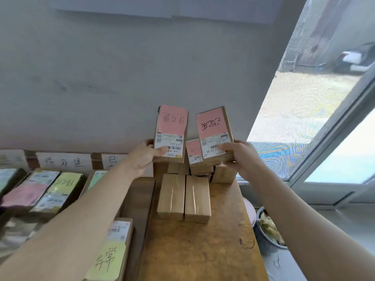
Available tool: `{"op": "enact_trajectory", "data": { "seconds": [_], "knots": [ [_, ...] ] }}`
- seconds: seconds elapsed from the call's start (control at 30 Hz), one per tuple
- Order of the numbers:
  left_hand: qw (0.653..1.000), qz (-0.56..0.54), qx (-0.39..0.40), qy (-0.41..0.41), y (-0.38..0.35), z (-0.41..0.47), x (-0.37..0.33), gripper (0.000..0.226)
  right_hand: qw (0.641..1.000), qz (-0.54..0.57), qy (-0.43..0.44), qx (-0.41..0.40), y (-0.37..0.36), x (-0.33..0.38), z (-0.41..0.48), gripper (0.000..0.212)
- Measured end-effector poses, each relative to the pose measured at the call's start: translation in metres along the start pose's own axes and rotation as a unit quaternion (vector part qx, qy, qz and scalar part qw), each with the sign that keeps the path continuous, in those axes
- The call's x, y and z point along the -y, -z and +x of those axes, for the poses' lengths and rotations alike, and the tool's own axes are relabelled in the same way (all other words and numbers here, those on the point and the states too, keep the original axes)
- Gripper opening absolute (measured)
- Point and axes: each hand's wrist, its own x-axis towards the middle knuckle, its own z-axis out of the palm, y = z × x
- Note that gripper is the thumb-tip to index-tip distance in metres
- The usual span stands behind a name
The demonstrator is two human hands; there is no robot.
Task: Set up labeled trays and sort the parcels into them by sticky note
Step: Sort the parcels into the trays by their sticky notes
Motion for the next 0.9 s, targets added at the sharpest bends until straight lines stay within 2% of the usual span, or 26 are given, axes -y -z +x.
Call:
{"op": "enact_trajectory", "data": {
  "seconds": [0.2,0.37,0.6,0.73,0.9],
  "knots": [
    [0.999,0.0,0.027,-0.026,0.059,-0.057,0.002,0.042,1.0,0.025,-0.003,-0.008,-0.057,-0.003,-0.07,0.03],
    [0.999,-0.01,0.042,-0.023,0.121,-0.098,0.014,0.045,0.999,0.042,0.004,0.004,-0.118,-0.01,-0.12,0.028],
    [0.999,-0.024,0.011,-0.02,0.198,-0.141,0.02,0.045,0.998,0.057,0.008,0.019,-0.195,-0.013,-0.156,0.03],
    [0.999,-0.022,-0.007,-0.023,0.226,-0.165,0.015,0.033,0.998,0.055,0.015,0.04,-0.223,-0.009,-0.166,0.035],
    [0.998,-0.018,-0.053,-0.023,0.256,-0.196,0.015,0.05,0.994,0.049,0.03,0.092,-0.255,-0.003,-0.173,0.023]
  ]
}}
